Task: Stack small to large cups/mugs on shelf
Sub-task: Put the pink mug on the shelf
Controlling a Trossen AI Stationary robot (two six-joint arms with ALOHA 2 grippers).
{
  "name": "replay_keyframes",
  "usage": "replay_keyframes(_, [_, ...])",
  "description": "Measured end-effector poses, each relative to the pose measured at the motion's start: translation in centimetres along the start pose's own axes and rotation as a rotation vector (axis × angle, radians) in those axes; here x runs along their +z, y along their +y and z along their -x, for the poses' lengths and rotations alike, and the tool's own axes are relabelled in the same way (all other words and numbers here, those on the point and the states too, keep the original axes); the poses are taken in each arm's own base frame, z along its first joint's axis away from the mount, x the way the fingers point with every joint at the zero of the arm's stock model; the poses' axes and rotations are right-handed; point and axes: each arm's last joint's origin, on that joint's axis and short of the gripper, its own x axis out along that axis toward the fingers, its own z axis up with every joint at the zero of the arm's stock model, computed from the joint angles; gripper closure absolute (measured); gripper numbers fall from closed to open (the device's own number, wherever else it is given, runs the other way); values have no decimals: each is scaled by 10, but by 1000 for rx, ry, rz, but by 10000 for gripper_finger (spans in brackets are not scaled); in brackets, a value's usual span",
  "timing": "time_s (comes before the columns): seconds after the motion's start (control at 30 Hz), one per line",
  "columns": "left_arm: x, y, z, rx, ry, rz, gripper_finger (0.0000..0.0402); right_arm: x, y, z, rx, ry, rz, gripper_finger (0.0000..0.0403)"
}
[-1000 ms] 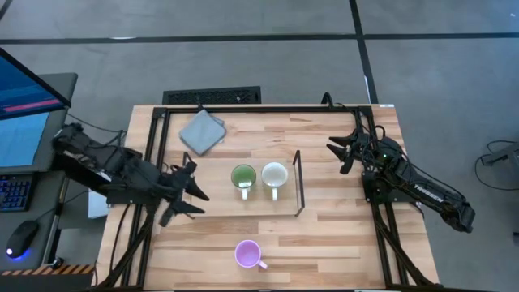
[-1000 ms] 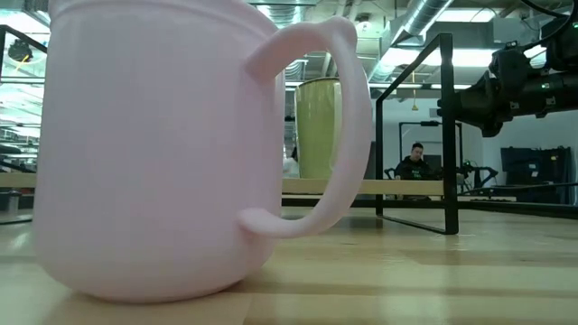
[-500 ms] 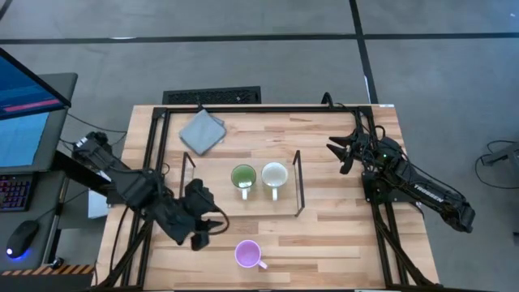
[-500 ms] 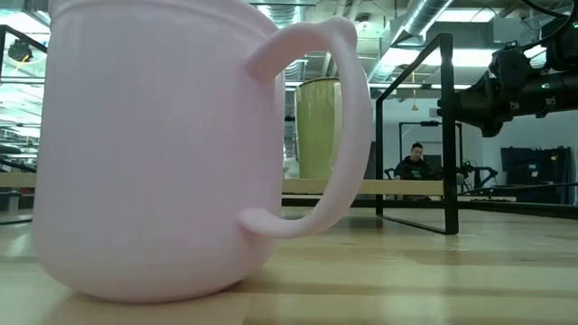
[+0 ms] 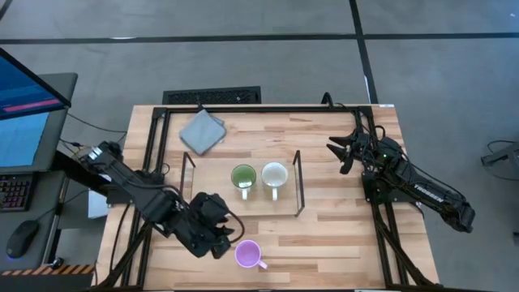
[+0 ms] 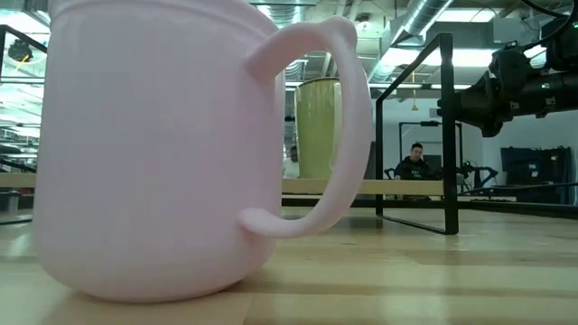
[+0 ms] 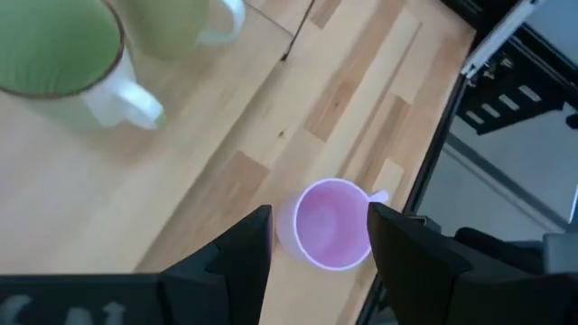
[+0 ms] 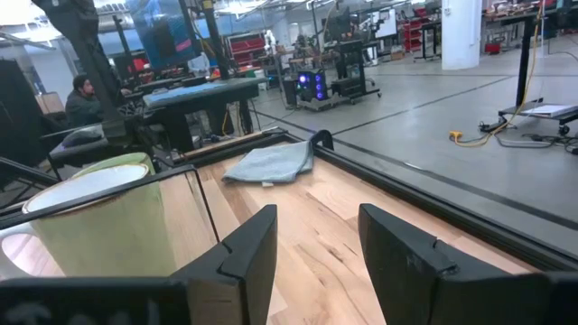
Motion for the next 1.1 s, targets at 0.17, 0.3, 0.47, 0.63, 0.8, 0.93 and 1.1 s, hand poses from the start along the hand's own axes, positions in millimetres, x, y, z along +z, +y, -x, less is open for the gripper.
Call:
replay_keyframes(0.17, [-3,-2,-7,12,28,109,228,0,0,0,0,0,0,225])
replay_keyframes(0.3, [-5,-3,-12,24,50,154,228,0,0,0,0,0,-16,225])
replay_keyframes(0.47, [-11,-1,-25,108,78,178,228,0,0,0,0,-1,-27,225])
replay_keyframes(0.63, [-15,-6,-47,130,119,189,228,0,0,0,0,0,-35,225])
replay_keyframes(0.8, [-21,-14,-75,127,177,193,228,0,0,0,0,6,-36,225])
replay_keyframes(0.93, [-27,-17,-93,134,220,191,228,0,0,0,0,7,-37,225])
replay_keyframes(1.1, [-35,-17,-112,178,288,198,228,-1,0,-1,0,8,-38,225])
